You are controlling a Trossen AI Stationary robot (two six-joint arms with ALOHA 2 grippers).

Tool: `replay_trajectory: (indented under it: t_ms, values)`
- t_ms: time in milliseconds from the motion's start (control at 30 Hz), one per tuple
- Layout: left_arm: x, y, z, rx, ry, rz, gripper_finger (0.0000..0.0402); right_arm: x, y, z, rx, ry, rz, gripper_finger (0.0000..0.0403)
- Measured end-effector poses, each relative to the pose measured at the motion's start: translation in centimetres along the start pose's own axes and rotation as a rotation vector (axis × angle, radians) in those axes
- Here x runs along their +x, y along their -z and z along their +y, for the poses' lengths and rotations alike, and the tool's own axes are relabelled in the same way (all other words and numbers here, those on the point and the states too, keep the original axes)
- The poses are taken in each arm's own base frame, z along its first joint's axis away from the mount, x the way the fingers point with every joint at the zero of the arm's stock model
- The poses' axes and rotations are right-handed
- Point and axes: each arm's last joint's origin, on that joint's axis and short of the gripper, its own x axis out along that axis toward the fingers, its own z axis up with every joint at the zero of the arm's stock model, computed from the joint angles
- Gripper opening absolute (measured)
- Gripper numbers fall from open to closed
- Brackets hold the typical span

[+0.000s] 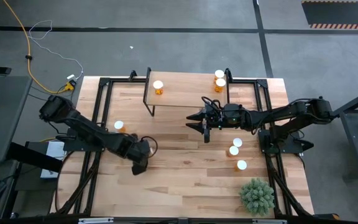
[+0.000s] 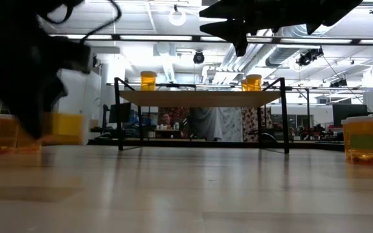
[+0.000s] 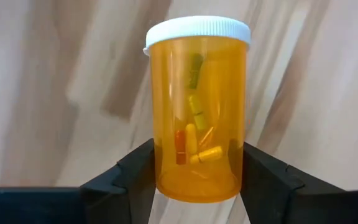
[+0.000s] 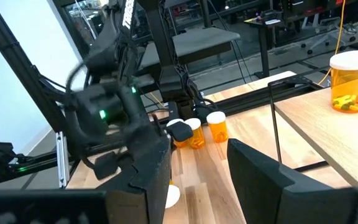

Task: Pick and place medicine bottles onto shelf by color
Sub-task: Put the yellow pill bottle on the shelf

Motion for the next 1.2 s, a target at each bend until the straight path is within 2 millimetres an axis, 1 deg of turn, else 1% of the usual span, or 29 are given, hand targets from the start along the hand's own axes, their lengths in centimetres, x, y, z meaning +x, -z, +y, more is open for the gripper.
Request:
replay_trajectory:
  t_ms: [133,300,467,533,667,867,933,1133,1200]
  values:
    - [-1.6,-0.9,0.0,0.018,0.007,-0.176,0.0183,0.0,0.0,0.0,-0.002,-0.001,-0.003,0.0152]
    - [-3.9,-2.0,0.0,0.034,0.011,-0.437,0.0187,0.0,-0.2,0.0,-0.011,-0.004,-0.014,0.0152]
    - [-5.1,-2.8,0.1,0.068,-0.008,-0.710,0.0186,0.0,-0.2,0.0,-0.031,-0.004,-0.014,0.0152]
    - [-5.2,-3.0,0.4,0.078,-0.029,-0.805,0.0187,0.0,-0.2,0.1,-0.046,-0.014,-0.012,0.0152]
    - [-4.9,-3.6,1.0,0.087,-0.017,-0.959,0.0187,0.0,-0.2,0.2,-0.085,-0.039,-0.017,0.0152]
    - [-4.7,-4.7,3.1,0.066,0.091,-1.176,0.0186,0.0,-0.4,0.2,-0.111,-0.045,-0.028,0.0152]
    - [-5.0,-5.1,3.7,0.066,0.123,-1.242,0.0186,0.0,-0.4,0.2,-0.135,-0.044,-0.030,0.0152]
    - [-5.4,-6.1,5.2,0.071,0.165,-1.305,0.0186,0.0,-0.4,0.2,-0.169,-0.045,-0.030,0.0152]
    - [-5.3,-6.2,5.5,0.079,0.171,-1.300,0.0186,0.0,-0.4,0.3,-0.187,-0.045,-0.033,0.0152]
